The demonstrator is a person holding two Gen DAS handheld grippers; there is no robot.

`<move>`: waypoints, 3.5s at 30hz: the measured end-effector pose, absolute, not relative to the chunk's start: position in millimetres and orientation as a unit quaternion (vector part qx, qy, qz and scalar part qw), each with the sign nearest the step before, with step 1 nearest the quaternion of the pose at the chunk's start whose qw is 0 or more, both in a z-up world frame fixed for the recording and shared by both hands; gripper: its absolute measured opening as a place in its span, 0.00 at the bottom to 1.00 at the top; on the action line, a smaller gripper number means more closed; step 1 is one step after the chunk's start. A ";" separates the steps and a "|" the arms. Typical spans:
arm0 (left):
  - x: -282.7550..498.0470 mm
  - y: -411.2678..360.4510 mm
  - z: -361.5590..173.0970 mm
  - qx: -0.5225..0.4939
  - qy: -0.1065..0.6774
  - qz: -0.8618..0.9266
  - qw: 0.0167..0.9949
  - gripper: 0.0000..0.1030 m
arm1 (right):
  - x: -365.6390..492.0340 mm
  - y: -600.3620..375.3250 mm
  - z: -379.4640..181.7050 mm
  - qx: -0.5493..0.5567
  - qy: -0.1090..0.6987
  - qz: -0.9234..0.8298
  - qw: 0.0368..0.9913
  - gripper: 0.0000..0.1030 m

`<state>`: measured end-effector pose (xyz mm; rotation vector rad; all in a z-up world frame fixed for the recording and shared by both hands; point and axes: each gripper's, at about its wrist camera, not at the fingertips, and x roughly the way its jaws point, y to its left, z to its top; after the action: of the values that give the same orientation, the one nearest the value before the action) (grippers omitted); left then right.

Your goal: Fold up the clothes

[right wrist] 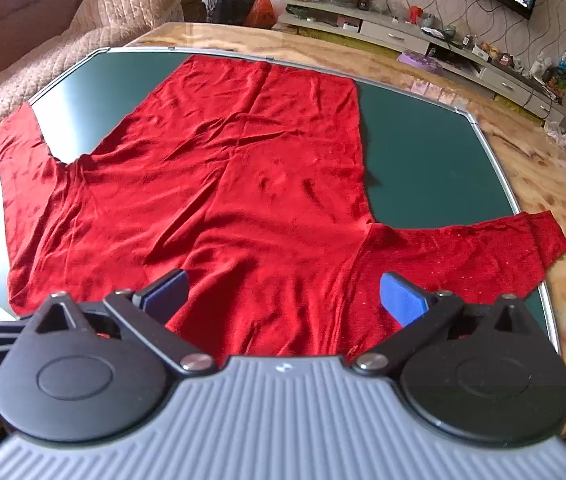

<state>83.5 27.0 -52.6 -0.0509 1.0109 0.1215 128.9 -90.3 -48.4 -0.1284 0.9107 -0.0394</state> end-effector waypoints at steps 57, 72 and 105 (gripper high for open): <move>112.8 69.4 -83.6 -0.036 0.501 0.050 0.863 1.00 | 176.9 -18.2 -82.2 -0.118 0.474 -0.043 0.871 1.00; 114.1 81.2 -92.0 -0.057 0.502 0.055 0.861 1.00 | 194.0 -11.8 -80.9 -0.072 0.464 0.035 0.882 1.00; 91.5 86.9 -101.9 -0.145 0.482 0.018 0.864 1.00 | 298.2 123.9 -77.6 -0.111 0.493 0.346 0.791 0.78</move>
<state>91.5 86.9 -101.9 -0.3038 1.0093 0.0387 298.2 123.9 -77.6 -0.2379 1.0609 0.7448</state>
